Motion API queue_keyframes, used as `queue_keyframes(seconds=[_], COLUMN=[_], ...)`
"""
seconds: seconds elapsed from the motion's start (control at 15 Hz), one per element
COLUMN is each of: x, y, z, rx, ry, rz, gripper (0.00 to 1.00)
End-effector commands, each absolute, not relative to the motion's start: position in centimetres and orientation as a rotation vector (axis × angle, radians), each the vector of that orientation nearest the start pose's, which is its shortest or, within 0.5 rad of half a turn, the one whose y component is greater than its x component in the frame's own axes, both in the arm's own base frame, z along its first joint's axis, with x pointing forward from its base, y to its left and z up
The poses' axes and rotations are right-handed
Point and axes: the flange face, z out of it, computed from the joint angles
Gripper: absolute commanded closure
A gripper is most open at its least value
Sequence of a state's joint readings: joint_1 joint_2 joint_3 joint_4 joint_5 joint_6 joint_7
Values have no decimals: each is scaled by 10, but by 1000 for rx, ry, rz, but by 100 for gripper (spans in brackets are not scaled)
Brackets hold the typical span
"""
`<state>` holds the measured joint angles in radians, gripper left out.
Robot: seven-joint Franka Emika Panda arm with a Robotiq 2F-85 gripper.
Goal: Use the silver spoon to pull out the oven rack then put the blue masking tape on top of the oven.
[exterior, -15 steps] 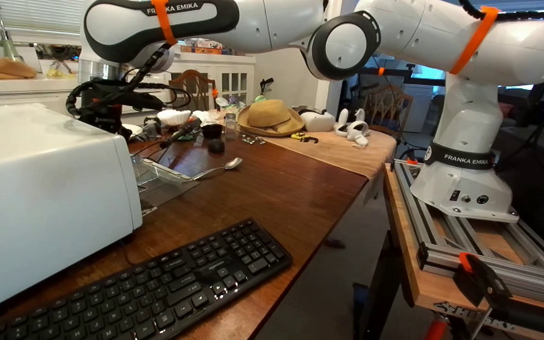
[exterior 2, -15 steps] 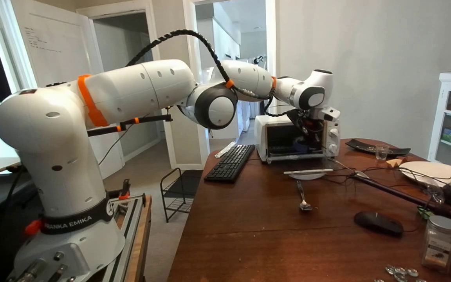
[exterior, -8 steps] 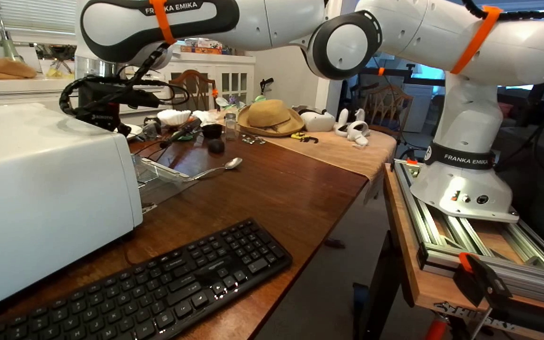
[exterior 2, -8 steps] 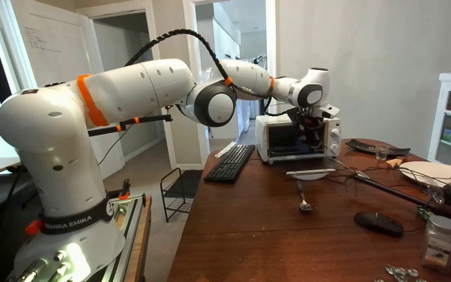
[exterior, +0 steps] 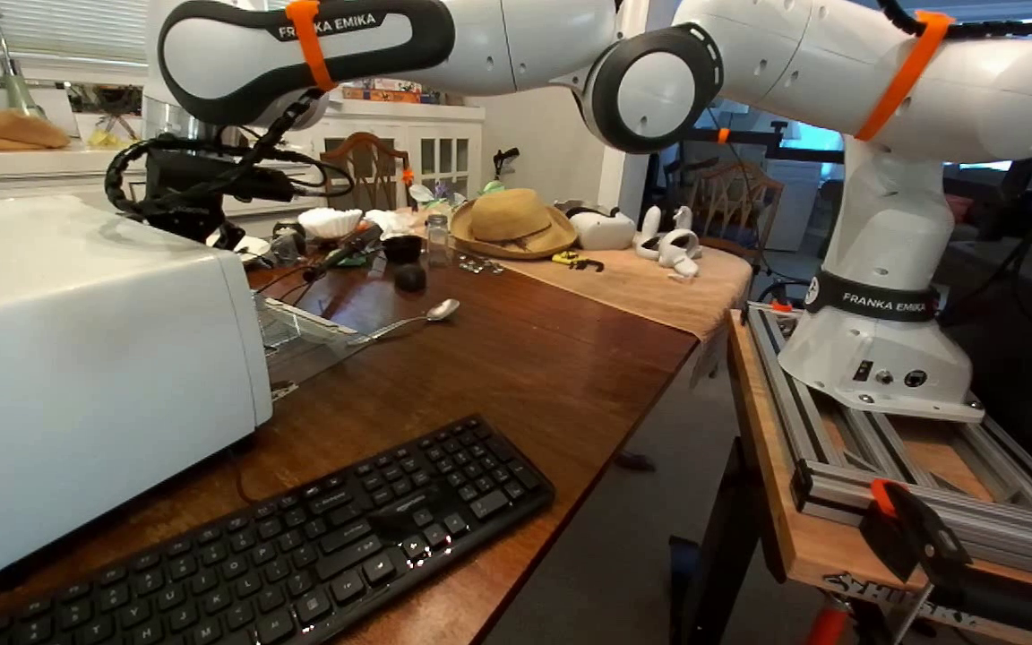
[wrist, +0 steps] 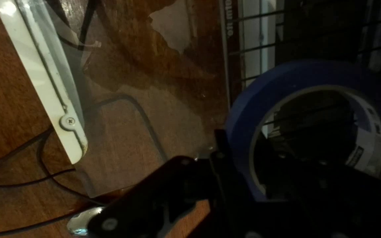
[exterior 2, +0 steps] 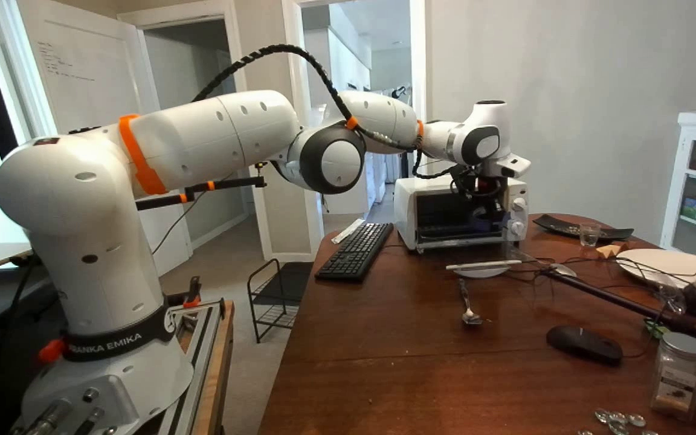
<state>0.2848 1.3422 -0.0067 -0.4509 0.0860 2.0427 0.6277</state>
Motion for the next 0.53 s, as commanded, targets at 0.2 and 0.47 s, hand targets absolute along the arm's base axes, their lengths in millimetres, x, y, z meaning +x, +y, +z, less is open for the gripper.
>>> queue_keyframes(seconds=[0.2,0.47], x=[799,799], y=[218,195], z=[255,273], rx=[-2923,-2967], ry=[835,1112], rz=[-305,-360], gripper=[94,94])
